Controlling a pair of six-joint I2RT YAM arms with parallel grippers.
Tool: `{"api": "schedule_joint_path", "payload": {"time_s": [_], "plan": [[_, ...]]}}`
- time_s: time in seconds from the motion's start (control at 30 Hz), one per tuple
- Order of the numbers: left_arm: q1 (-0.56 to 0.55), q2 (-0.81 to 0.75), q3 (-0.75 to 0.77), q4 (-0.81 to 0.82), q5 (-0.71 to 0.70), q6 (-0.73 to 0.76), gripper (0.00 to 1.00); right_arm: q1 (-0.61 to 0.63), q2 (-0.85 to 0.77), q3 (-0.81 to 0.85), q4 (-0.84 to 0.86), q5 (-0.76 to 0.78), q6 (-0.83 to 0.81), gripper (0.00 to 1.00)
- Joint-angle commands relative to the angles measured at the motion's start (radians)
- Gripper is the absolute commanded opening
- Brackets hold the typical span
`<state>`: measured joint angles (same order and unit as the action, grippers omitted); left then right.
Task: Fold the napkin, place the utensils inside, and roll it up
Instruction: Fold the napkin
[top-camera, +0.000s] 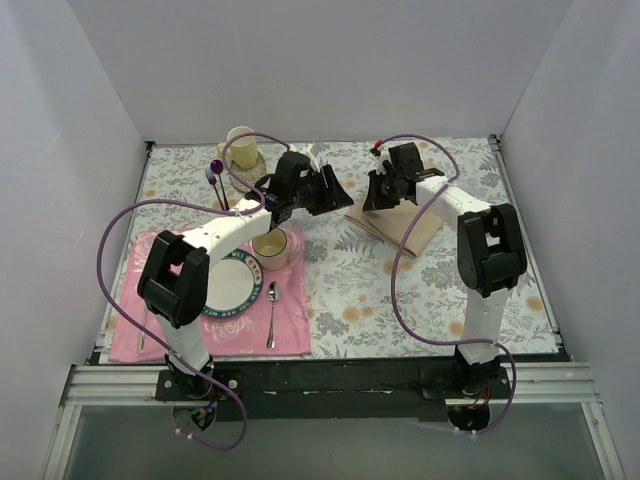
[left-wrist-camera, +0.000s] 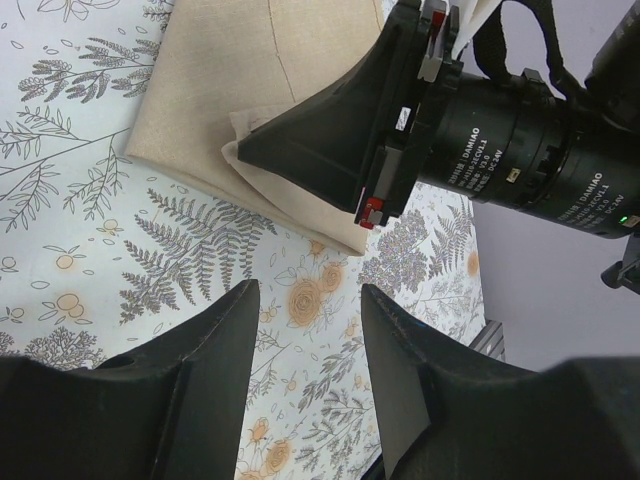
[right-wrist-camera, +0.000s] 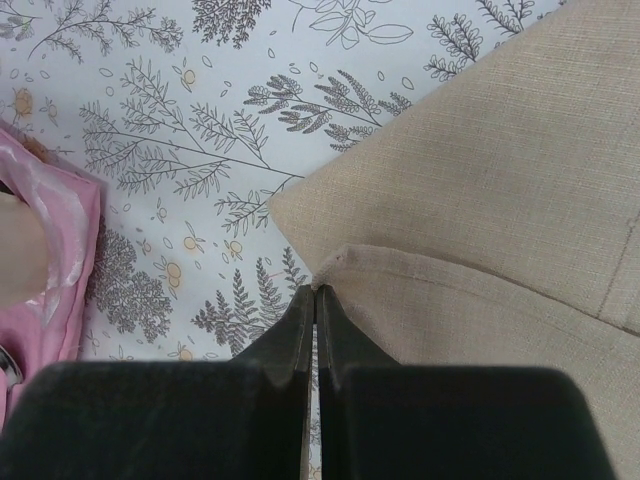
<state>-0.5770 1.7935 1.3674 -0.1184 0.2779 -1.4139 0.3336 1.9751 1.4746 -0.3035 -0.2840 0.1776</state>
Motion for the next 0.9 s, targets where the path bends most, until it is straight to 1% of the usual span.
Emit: {"api": "schedule_joint_path", "payload": {"time_s": [0.0,0.23,0.53,0.6,0.63,0.7,0.73,0.8,0.87], "plan": [[0.008,-0.042,-0.014,0.006,0.004,0.004,0.44,0.007,0.018,0.056,0.044,-0.011,0.022,0.01],[0.008,-0.039,-0.024,0.014,0.007,0.001,0.44,0.008,0.024,0.061,0.067,-0.014,0.043,0.01],[0.008,-0.026,-0.027,0.022,0.007,-0.005,0.44,0.015,0.090,0.089,0.069,-0.076,0.075,0.01],[0.008,-0.020,-0.022,0.022,0.007,-0.005,0.44,0.016,0.097,0.089,0.076,-0.095,0.086,0.07],[0.008,-0.014,-0.021,0.020,0.004,-0.003,0.44,0.015,0.100,0.093,0.061,-0.098,0.086,0.14],[0.006,-0.005,-0.011,0.020,0.006,-0.003,0.45,0.013,0.108,0.122,0.037,-0.119,0.079,0.18],[0.006,0.007,-0.008,0.020,0.007,-0.006,0.45,0.012,0.107,0.134,0.020,-0.113,0.077,0.25],[0.008,0.026,0.007,0.032,0.026,-0.017,0.46,-0.001,0.088,0.170,-0.022,-0.119,0.074,0.32],[0.008,0.068,0.021,0.052,0.075,-0.025,0.47,-0.030,0.044,0.170,-0.023,-0.139,0.080,0.48]]}}
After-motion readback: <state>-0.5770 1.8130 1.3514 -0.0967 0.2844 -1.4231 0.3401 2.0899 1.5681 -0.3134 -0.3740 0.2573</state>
